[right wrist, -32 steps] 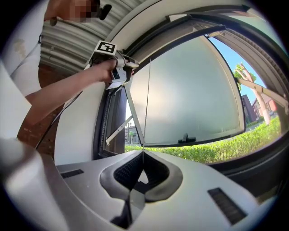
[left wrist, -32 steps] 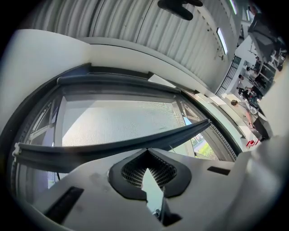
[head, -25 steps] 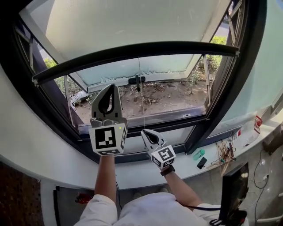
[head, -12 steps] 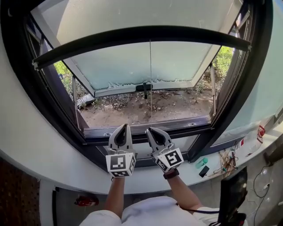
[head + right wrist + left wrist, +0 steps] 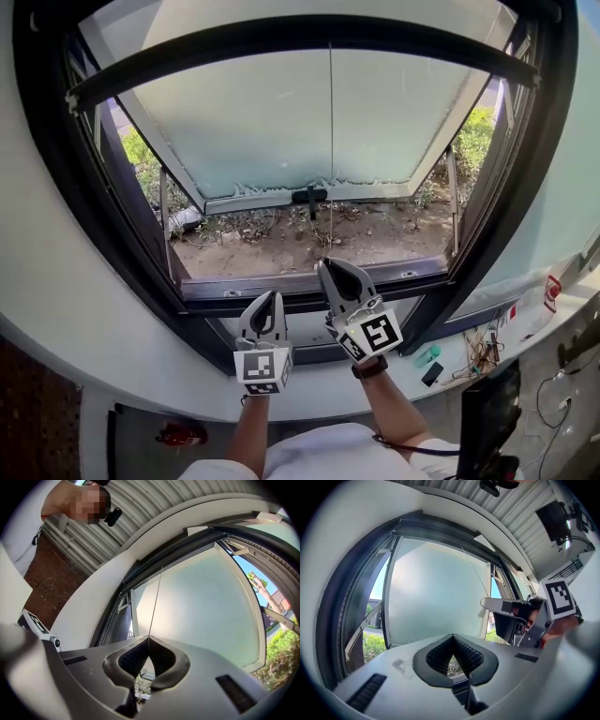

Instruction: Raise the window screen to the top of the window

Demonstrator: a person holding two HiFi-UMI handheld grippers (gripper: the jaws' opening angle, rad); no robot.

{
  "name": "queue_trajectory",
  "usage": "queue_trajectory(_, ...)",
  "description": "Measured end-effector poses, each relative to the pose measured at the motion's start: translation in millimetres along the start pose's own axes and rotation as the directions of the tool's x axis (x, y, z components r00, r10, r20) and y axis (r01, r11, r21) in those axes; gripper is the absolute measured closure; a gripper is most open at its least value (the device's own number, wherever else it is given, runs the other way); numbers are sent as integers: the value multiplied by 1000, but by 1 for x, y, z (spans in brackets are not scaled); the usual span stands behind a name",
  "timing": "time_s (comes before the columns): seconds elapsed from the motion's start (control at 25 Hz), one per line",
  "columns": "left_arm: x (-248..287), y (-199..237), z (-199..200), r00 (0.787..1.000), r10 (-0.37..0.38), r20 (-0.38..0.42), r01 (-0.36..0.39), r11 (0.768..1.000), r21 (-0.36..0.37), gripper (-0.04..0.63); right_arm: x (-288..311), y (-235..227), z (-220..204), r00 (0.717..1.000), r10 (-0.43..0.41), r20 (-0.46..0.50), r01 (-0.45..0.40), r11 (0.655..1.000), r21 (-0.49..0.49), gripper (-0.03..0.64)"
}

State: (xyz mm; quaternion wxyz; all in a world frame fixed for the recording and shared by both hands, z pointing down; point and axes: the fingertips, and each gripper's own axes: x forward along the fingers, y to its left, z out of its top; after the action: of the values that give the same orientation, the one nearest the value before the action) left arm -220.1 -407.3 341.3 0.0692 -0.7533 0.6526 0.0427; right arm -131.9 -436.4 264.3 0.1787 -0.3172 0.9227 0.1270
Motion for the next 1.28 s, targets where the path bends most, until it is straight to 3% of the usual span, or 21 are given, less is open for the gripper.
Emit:
queue_trajectory(0.52,2,-12,10,999,-45,12,45,998,-32,595,27,-15,96,990,-1,141,17,994,-112,614)
queue_trajectory(0.84,5,-21,13,997,-79,14,80,996,-48,595,44,-13,128,989,18,146,8,984,-177,615)
queue_trajectory(0.96,5,-23,12,996,-88,13,88,995,-56,595,43,-16,128,987,18,157,3,991,-131,615)
queue_trajectory(1.16,4,-17,5,997,-83,-4,82,995,-59,595,7,-29,127,955,-114,273,136,989,-65,614)
queue_trajectory(1.28,3,-13,-4,997,-78,-18,77,995,-64,595,-7,-30,91,972,-171,163,182,982,-53,614)
